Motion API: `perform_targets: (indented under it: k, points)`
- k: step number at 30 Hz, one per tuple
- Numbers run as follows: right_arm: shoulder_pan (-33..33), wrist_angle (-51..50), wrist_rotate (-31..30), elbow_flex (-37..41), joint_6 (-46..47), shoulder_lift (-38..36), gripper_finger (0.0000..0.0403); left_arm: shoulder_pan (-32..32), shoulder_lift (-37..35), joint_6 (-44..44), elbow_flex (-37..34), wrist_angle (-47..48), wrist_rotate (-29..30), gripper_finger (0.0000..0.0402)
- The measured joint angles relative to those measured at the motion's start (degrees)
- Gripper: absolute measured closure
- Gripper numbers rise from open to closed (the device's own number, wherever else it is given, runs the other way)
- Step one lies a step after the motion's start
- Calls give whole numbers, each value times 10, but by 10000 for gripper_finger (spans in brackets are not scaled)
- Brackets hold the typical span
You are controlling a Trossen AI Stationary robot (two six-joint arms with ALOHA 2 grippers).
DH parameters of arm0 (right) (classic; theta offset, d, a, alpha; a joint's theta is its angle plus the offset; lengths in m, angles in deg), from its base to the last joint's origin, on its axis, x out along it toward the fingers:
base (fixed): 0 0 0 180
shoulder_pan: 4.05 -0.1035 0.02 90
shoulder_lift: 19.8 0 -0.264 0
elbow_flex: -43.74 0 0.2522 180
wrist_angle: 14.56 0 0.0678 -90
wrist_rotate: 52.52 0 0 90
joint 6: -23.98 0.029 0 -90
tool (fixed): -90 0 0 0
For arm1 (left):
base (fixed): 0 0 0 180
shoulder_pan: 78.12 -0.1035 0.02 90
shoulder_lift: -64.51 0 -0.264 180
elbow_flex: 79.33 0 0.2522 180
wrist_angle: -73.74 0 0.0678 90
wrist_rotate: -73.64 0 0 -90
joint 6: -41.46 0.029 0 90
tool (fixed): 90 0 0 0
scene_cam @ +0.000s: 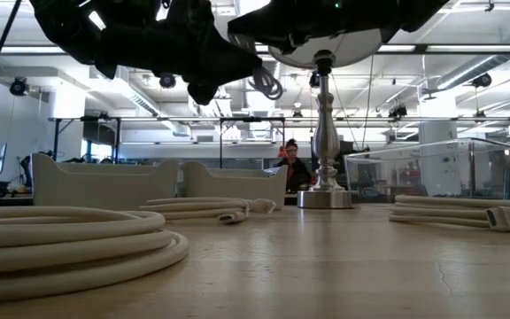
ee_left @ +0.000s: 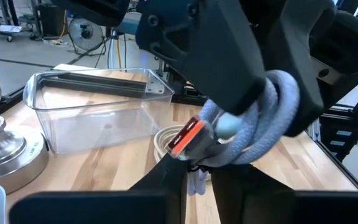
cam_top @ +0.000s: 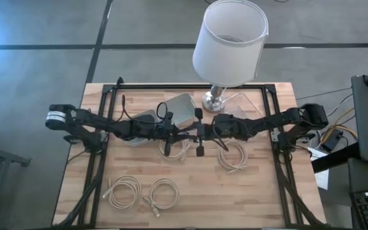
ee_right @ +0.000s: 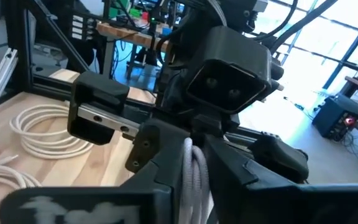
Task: Pick & Place USB Port
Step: Put the purple USB cable into the left white bin
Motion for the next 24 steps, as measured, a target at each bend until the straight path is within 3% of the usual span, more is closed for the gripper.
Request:
perform_targets:
  k: [4, 12, 16, 24]
  points:
    - [0, -18, 0, 0, 0, -2, 296, 0, 0, 0, 0, 25, 3, 337]
    - [-2, -90, 0, 0, 1, -28, 249, -3, -13, -25, 0, 114, 18, 349]
    - [-7, -151, 0, -1, 22, -61, 240, -11, -58, -46, 19, 271, 51, 348]
    - [-17, -286, 1, 0, 115, -110, 239, -13, -161, -92, 99, 636, 179, 347]
